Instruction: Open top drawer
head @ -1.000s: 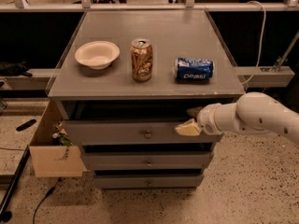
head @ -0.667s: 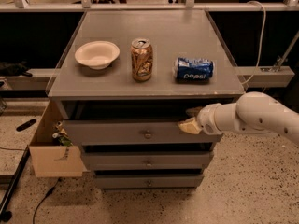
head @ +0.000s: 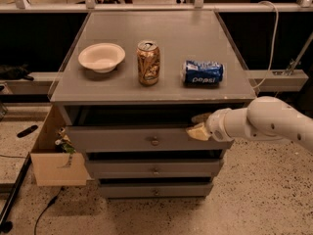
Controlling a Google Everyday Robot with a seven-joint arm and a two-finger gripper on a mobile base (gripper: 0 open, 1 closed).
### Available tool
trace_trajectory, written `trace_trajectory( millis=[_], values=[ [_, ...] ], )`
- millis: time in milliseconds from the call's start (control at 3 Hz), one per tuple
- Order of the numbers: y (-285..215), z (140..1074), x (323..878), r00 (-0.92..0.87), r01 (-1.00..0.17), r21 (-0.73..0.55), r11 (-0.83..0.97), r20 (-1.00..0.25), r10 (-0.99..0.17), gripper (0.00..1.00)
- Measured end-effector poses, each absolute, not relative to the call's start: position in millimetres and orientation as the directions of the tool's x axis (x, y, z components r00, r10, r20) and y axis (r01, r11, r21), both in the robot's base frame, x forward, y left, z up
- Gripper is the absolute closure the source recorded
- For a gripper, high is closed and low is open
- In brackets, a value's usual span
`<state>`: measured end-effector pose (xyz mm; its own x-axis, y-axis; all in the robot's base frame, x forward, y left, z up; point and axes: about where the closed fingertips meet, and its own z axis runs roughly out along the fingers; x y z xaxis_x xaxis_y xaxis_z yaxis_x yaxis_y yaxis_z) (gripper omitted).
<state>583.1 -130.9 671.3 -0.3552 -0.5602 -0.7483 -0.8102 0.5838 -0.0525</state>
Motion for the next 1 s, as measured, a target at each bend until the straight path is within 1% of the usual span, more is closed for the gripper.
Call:
trace_trajectory(
  millis=[333, 1000],
  values=[
    [-132.8, 668.7, 575.9, -0.38, -0.808, -0.026, 0.589, -0.739, -0.555, 1.0],
    [-132.5, 670.9, 572.9, -0.387, -0.807, -0.02, 0.59, -0.737, -0.554, 1.0]
  ],
)
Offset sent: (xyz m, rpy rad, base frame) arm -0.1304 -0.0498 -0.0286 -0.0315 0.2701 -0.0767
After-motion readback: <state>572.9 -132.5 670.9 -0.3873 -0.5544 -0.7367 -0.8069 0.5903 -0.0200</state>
